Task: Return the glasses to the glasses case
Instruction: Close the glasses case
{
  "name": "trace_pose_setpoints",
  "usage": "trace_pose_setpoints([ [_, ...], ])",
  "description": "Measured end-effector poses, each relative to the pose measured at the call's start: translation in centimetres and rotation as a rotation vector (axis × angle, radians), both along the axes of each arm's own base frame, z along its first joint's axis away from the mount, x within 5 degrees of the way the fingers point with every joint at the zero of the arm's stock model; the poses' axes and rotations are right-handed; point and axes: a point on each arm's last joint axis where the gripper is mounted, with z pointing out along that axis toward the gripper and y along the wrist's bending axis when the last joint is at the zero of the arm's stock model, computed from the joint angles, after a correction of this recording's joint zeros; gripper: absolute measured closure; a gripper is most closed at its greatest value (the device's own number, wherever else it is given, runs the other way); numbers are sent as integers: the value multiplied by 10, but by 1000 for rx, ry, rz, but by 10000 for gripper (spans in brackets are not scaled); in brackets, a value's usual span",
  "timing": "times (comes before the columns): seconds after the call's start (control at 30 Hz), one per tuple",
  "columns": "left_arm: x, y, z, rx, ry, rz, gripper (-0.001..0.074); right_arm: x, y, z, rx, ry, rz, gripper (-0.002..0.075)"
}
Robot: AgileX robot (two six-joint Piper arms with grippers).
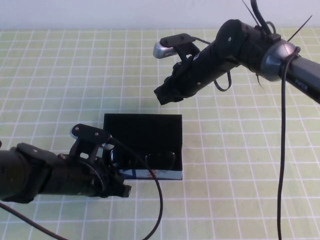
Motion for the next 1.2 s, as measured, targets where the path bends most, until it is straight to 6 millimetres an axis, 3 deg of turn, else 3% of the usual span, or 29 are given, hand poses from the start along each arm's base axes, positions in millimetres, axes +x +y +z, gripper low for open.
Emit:
trace_pose_setpoints([
  [0.27,3,-3,-2,-25,-13,11,738,-4,11,-18,85,82,80,708],
  [0.67,4,-3,-2,-36,-12,24,738,-25,16,-11,196,257,258,708],
  [0.97,4,-3,-1,-15,-46,-19,738,-46,34,7,205,228,366,708],
  [1.1,3,-1,12,18,-131,-88,738,-59,49,6,151,249,388,708],
  [1.2,-3,1,34,53,-234,-182,738,-69,57,0,91,261,404,708],
])
